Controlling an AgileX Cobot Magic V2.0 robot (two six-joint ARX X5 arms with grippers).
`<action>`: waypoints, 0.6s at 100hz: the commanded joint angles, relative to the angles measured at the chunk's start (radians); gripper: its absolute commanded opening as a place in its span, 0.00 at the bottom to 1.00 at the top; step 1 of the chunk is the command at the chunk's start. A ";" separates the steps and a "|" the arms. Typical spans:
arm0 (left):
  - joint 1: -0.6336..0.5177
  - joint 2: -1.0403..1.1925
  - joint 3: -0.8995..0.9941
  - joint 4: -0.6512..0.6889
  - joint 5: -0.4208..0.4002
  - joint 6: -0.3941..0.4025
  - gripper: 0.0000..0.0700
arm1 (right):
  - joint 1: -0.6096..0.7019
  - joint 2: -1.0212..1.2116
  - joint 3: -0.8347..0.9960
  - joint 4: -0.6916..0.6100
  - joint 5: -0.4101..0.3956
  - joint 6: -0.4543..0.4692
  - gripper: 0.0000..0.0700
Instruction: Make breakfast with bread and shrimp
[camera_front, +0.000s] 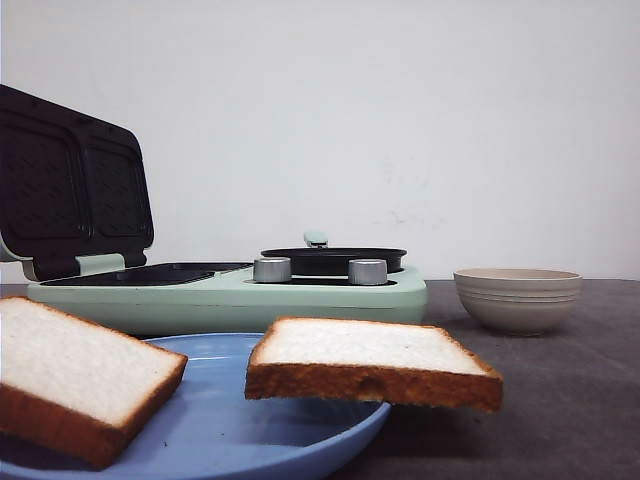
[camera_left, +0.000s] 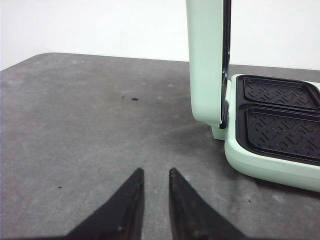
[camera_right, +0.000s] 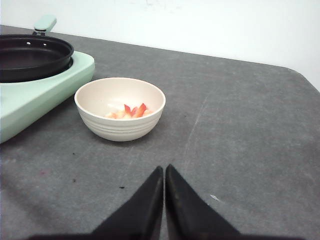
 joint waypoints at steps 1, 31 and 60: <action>0.000 -0.001 -0.018 0.013 0.001 0.005 0.00 | 0.002 0.000 -0.004 0.012 -0.001 0.015 0.00; 0.000 -0.001 -0.018 0.013 0.001 0.005 0.00 | 0.002 0.000 -0.004 0.010 -0.001 0.027 0.00; 0.000 -0.001 -0.018 0.014 0.002 -0.003 0.00 | 0.002 0.000 -0.004 0.010 -0.001 0.078 0.00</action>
